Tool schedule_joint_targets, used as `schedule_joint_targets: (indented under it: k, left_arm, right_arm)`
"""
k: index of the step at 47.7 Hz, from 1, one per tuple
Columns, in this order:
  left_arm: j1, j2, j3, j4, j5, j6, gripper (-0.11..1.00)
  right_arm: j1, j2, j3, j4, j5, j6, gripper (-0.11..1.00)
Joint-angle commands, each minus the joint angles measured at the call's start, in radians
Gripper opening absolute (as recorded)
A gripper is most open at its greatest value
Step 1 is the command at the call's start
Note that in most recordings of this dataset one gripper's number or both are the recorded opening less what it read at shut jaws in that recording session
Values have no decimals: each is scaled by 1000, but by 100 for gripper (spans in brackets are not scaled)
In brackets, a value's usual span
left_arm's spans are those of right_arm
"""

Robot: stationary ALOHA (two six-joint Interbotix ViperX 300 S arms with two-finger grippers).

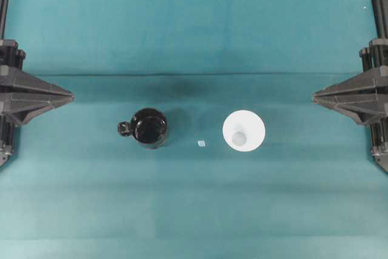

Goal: Put a paper cup into the cup holder on your left arm.
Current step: 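Move both grippers inward toward the black holder and white cup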

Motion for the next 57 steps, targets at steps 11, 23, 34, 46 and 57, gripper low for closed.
schedule_joint_targets:
  k: [11,23,34,46,57]
  left_arm:
    - [5,74,-69,11,155,-31,3]
    - [5,127,-74,11,311,-38,3]
    - [5,235,-91,12,456,-46,3]
    - [5,307,-110,11,497,-40,3]
    - [8,367,-130,14,554,-34,3]
  right_arm:
    - [5,55,-63,20,241,57,1]
    - [3,74,-83,21,436,94,-1]
    - [3,89,-81,21,515,115,-1]
    - [3,144,-87,20,649,141,-1]
    - [3,201,-91,18,684,141,-1]
